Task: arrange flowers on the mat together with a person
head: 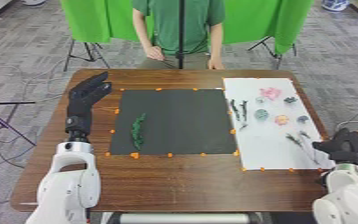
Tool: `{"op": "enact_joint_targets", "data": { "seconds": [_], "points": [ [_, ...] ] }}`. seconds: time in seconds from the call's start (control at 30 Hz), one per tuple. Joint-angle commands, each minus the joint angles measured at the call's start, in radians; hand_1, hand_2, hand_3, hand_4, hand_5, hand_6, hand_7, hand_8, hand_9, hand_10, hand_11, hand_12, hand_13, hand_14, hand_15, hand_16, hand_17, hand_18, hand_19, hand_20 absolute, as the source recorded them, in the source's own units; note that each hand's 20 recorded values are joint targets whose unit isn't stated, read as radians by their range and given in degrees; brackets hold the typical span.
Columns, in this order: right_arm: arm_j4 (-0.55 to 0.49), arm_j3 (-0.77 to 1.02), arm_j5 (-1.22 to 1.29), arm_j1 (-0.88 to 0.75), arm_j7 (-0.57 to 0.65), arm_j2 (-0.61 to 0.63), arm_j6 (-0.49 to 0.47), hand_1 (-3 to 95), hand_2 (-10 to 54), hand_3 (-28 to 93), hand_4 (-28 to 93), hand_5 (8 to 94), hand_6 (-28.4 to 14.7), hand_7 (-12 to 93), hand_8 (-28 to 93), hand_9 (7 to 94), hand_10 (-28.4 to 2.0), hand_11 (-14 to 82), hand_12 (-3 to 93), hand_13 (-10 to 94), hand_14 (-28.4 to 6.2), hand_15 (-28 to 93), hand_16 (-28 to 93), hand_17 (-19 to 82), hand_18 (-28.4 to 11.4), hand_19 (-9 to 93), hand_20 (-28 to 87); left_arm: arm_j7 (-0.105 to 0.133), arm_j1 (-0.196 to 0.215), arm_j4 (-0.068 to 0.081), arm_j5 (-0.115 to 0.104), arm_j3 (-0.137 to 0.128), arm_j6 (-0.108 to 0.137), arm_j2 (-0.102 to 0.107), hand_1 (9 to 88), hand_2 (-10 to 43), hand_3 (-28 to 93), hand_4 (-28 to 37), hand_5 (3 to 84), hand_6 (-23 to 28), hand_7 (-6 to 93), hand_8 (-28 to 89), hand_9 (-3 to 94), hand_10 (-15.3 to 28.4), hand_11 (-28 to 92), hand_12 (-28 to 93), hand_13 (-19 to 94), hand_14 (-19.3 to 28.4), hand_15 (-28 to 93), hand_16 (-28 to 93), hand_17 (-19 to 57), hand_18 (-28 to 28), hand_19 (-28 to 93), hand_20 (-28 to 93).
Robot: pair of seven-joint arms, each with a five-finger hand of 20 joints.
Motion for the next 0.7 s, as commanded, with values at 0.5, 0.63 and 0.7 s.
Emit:
{"op": "enact_joint_targets", "data": {
  "seconds": [0.5, 0.63, 0.7],
  "points": [
    [0.134, -0.105, -0.065, 0.032, 0.052, 0.021, 0.143, 43.9, -9.5, 66, -28, 73.8, 0.7, 25, 15, 76.7, -11.5, 31.7, 28.2, 67, -12.2, 56, 33, 31, -16.2, 37, 42, -0.009, 0.008, 0.000, 0.003, 0.007, 0.001, -0.003, 34.9, -5.3, 61, -11.7, 45.7, 5.9, 15.0, -7, 46.2, 14.3, 23, 13, 36, 19.7, 27, -1, 1.5, 15.2, 23, 20],
    [0.147, -0.114, -0.069, 0.043, 0.056, 0.018, 0.215, 58.8, -9.5, 47, -25, 79.0, 2.2, 25, 23, 83.8, -9.6, 25.3, 40.2, 72, -10.9, 59, 35, 33, -16.0, 40, 44, -0.010, 0.009, -0.001, 0.003, 0.007, 0.000, -0.005, 34.8, -5.3, 61, -11.7, 45.7, 5.9, 15.0, -7, 46.1, 14.3, 23, 13, 36, 19.7, 27, -1, 1.5, 15.2, 23, 20],
    [0.137, -0.112, -0.065, 0.041, 0.060, 0.014, 0.240, 59.5, -9.5, 50, -24, 81.6, 3.0, 25, 23, 87.7, -8.3, 21.4, 44.3, 74, -10.1, 59, 36, 34, -15.9, 41, 45, -0.011, 0.006, 0.001, 0.003, 0.006, -0.005, -0.005, 34.8, -5.3, 61, -11.7, 45.7, 6.0, 14.9, -7, 46.1, 14.3, 23, 13, 36, 19.7, 27, -1, 1.5, 15.2, 23, 20]
  ]
}}
